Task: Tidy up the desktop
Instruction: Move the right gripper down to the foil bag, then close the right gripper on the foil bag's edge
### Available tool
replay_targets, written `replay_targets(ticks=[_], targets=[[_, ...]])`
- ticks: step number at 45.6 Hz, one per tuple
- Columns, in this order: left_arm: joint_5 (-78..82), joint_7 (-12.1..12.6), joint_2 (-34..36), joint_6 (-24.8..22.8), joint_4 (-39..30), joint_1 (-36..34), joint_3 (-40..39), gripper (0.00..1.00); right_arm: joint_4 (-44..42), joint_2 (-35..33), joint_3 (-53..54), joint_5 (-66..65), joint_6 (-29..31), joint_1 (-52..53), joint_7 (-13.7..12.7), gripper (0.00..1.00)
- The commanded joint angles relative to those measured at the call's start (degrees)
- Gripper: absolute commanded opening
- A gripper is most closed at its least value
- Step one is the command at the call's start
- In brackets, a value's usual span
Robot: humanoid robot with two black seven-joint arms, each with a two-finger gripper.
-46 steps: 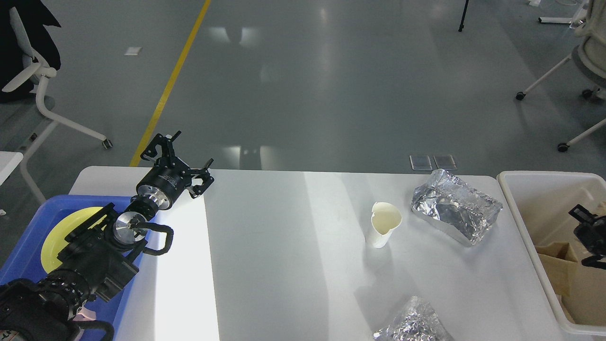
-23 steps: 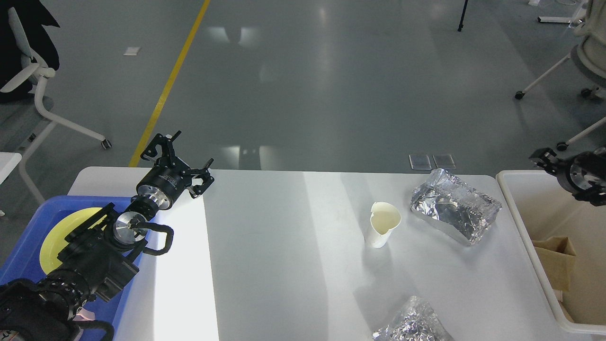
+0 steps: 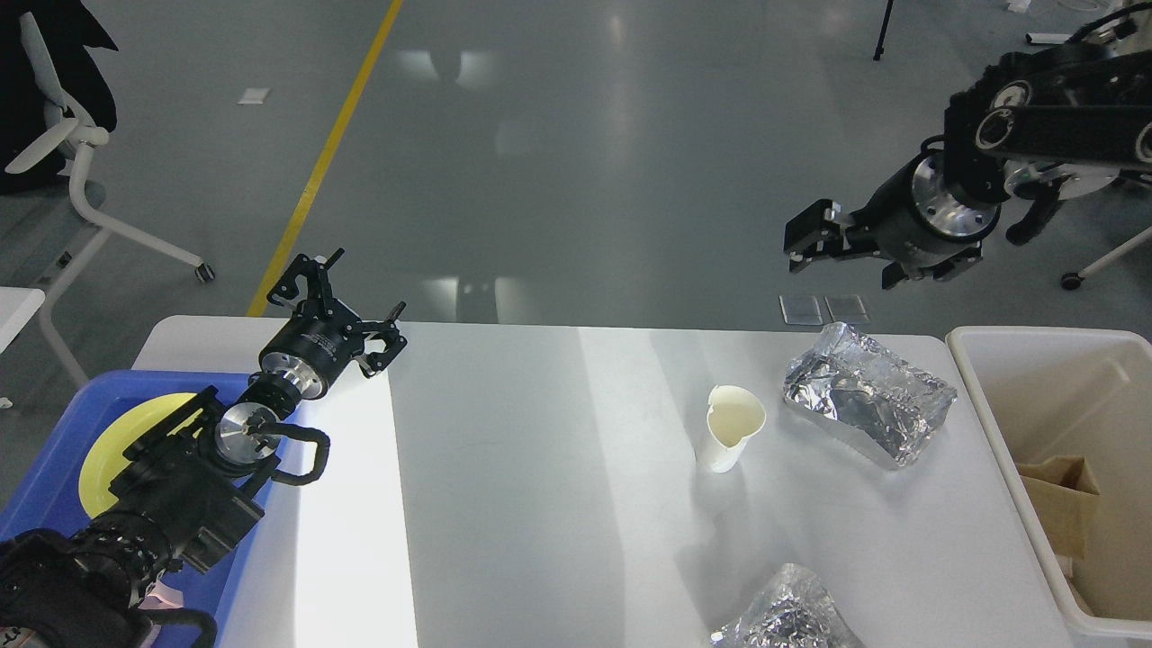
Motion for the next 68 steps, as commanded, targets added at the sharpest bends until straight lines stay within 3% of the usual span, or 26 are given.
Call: replay_targets(ticks=[1, 9, 24, 38, 54, 57, 62, 66, 68], targets=[[-0.06, 0.00, 0.00, 0.00, -0.02, -0.08, 0.00, 0.99, 2.10, 2.82, -0.53, 0.00, -0.09, 0.69, -0.01, 1.00], [0.02, 0.00, 0.00, 0.00, -0.02, 0.00, 0.00, 0.99, -4.47, 2.65, -0.88, 0.00, -1.41, -6.42, -0.10, 1.00], [0.02, 0.00, 0.00, 0.00, -0.02, 0.00, 0.00, 0.99, -34.27, 0.63, 1.23, -0.09, -6.94, -34.90, 0.08, 1.00], [-0.06, 0.00, 0.00, 0.00, -0.02, 0.00, 0.00, 0.99, -45.62, 0.19, 7.11, 0.00, -10.19, -49.58, 0.17, 1.00], [-0.06, 0.00, 0.00, 0.00, -0.02, 0.00, 0.00, 0.99, -49.49, 1.77, 13.88, 0.09, -17.93, -58.64, 0.17, 1.00], [-0.06, 0.00, -0.09, 0.00, -0.02, 0.00, 0.00, 0.99, -49.84, 1.95, 13.88, 0.00, -18.46, -59.69, 0.17, 0.95], [0.02, 0.00, -0.09, 0.00, -0.02, 0.00, 0.00, 0.99, -50.28, 2.74, 14.06, 0.09, -20.21, -60.40, 0.17, 0.74], [0.02, 0.00, -0.09, 0.00, -0.02, 0.00, 0.00, 0.99, -50.28, 3.18, 14.15, 0.09, -21.36, -60.93, 0.17, 0.69], [-0.06, 0.00, -0.09, 0.00, -0.02, 0.00, 0.00, 0.99, -50.37, 3.18, 14.23, 0.09, -21.27, -60.93, 0.17, 0.60]])
